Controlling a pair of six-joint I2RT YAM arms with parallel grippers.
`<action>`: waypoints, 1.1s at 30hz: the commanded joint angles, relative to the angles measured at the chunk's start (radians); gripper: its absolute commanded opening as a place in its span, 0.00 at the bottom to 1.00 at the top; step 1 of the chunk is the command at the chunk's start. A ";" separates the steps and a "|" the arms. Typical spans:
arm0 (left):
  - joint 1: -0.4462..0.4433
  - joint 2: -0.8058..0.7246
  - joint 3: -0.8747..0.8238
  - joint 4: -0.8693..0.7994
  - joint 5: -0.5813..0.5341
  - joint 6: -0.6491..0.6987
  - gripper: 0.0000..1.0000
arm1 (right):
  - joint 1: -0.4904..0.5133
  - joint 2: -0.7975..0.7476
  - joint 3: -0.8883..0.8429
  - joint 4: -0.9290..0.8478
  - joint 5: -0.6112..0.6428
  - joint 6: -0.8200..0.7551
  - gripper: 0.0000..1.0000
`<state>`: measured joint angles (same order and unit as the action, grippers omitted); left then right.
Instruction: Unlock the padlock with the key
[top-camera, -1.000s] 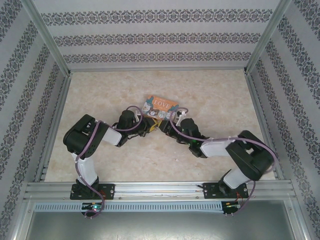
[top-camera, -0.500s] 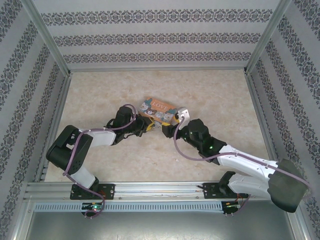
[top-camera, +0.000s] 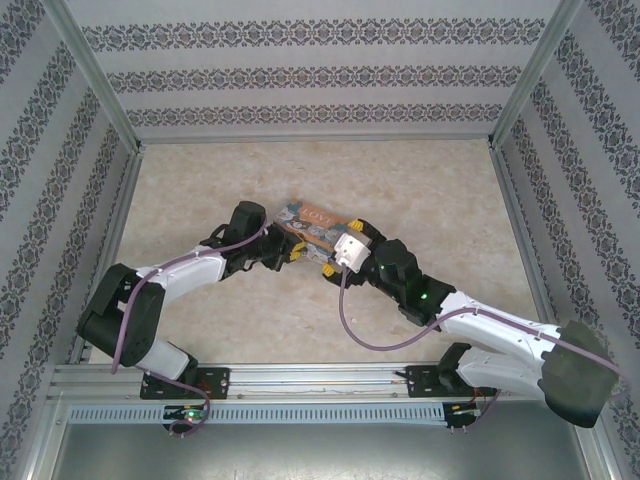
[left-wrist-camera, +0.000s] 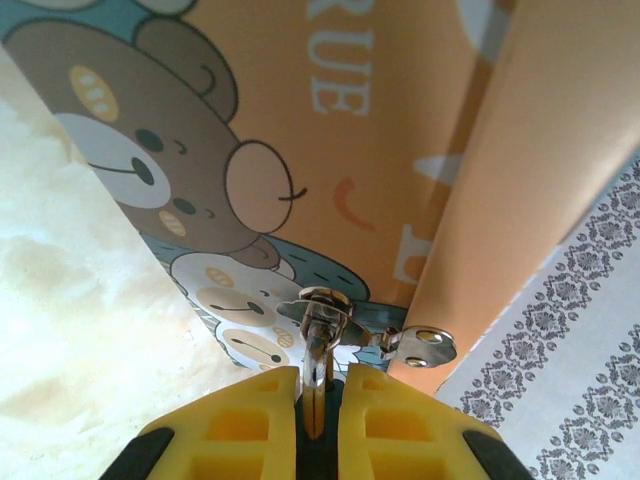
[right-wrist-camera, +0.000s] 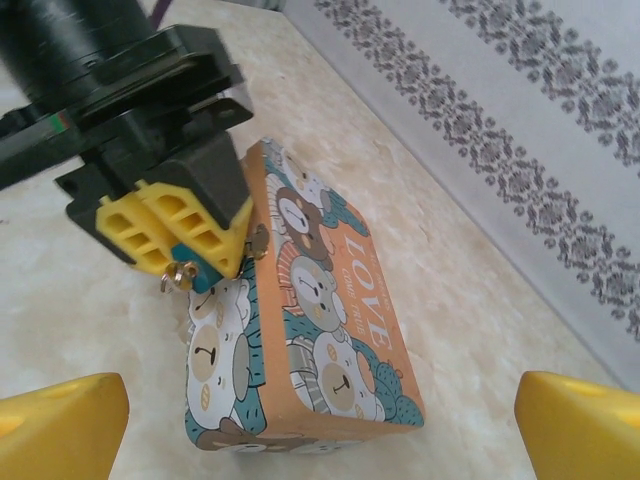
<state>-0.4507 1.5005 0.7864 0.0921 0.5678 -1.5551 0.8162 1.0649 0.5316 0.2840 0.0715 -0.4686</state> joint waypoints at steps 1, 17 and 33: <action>-0.012 -0.041 0.022 -0.094 0.005 -0.057 0.00 | 0.022 0.011 0.049 -0.035 -0.074 -0.116 0.97; -0.020 -0.106 0.019 -0.110 -0.024 -0.100 0.00 | 0.078 0.174 0.204 -0.186 -0.124 -0.318 0.71; -0.029 -0.125 0.008 -0.108 -0.042 -0.102 0.00 | 0.097 0.284 0.278 -0.194 -0.079 -0.342 0.45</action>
<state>-0.4648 1.4128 0.7868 0.0055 0.5411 -1.6360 0.9012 1.3357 0.7773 0.0933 -0.0212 -0.8112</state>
